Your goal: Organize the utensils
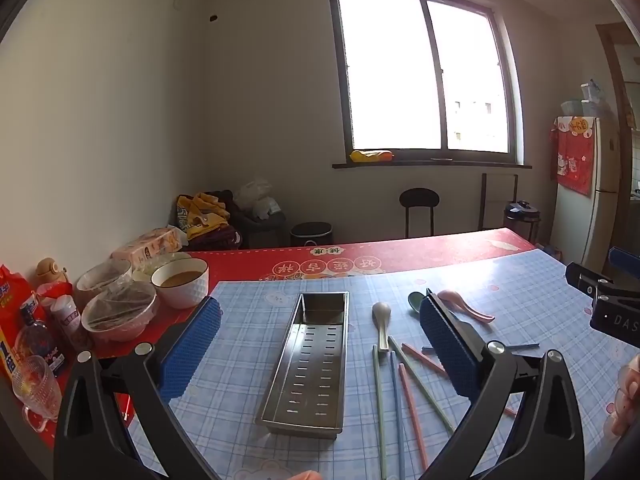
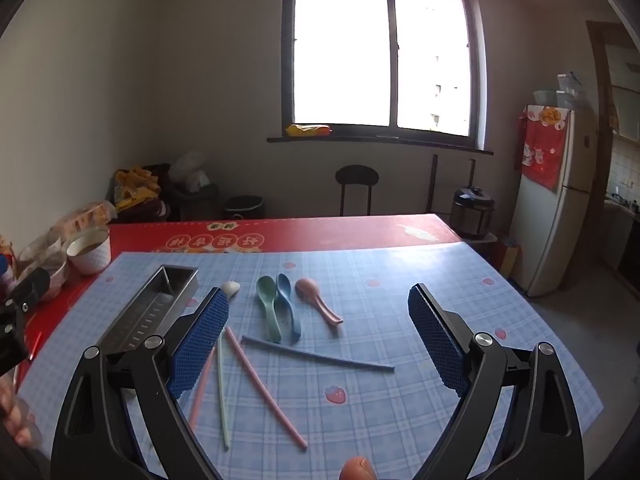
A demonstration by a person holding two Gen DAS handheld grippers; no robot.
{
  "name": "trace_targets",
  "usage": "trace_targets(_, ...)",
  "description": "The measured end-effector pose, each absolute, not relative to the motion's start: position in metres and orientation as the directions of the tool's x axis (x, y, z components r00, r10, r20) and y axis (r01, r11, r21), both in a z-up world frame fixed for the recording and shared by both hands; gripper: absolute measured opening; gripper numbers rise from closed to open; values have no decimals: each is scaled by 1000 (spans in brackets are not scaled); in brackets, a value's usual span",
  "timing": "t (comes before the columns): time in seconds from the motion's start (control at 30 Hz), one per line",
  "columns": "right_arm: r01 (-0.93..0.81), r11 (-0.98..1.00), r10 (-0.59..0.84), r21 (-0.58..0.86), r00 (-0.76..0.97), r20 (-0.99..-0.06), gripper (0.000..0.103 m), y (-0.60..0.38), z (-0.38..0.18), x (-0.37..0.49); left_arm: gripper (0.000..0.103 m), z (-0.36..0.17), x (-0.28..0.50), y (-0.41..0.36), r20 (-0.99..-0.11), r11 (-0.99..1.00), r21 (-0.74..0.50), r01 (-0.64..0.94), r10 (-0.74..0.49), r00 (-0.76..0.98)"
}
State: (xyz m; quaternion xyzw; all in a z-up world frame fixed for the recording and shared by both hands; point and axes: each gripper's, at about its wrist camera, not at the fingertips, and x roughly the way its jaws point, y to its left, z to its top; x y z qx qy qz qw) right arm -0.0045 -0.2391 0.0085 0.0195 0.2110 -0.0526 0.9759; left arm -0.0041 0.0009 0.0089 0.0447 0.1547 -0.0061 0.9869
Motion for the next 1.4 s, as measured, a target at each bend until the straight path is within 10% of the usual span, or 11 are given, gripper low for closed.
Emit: trace_targets(1.4,132,991,-113,20,908,-403,88,-245,12,-6,97,20,-9,0,-282,995,100,22,7,959)
